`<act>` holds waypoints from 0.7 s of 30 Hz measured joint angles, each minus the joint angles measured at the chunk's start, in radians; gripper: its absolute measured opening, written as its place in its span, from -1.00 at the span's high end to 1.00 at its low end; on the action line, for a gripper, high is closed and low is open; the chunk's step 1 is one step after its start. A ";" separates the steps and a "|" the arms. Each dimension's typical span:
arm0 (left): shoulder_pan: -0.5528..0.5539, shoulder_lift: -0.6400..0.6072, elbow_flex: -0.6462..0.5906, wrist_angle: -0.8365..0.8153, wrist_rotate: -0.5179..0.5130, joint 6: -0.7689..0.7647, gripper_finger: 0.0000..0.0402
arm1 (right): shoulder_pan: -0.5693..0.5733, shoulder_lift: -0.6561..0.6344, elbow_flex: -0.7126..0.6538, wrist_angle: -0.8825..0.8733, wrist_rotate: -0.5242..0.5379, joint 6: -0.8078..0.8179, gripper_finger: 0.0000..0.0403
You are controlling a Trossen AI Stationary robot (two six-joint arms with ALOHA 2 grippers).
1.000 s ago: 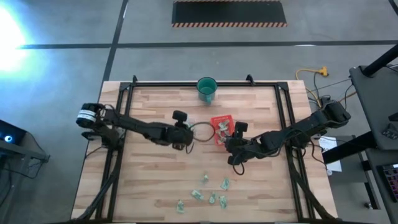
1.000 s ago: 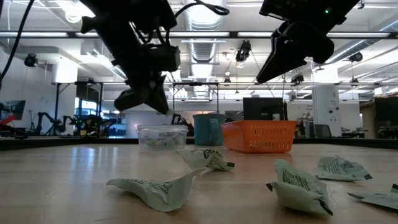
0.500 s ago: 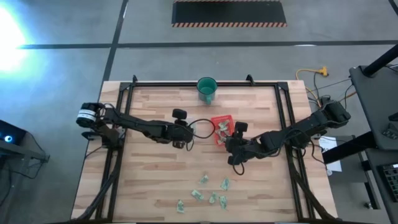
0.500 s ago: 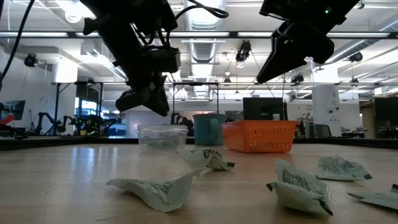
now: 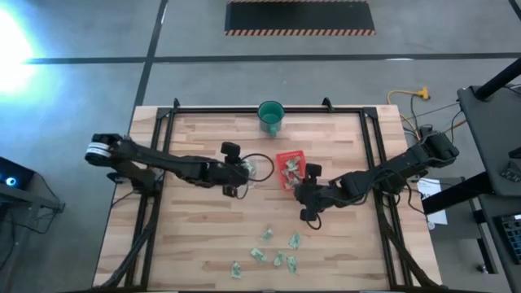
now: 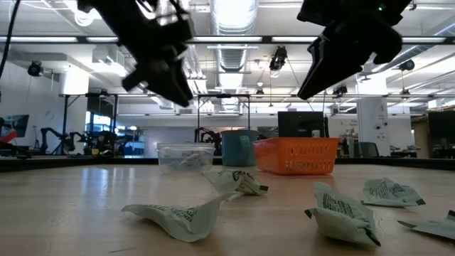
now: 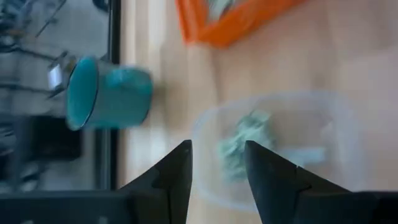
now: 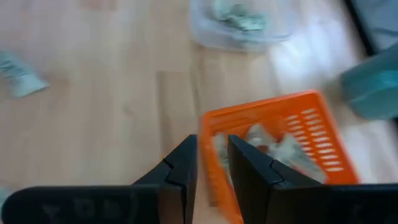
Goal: Pick and place items into bin
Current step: Put the stevia packet into the orange bin
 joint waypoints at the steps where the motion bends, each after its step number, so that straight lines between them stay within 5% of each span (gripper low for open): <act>1: -0.011 -0.028 -0.007 0.001 0.030 -0.018 0.35 | 0.000 0.000 0.000 0.001 -0.023 0.000 0.62; 6: -0.078 -0.153 -0.056 -0.005 0.162 -0.128 0.35 | 0.001 0.001 -0.001 0.005 -0.096 0.041 0.63; 21: -0.208 -0.325 -0.247 0.095 0.159 -0.222 0.35 | 0.045 0.117 -0.004 0.166 -0.373 0.037 0.56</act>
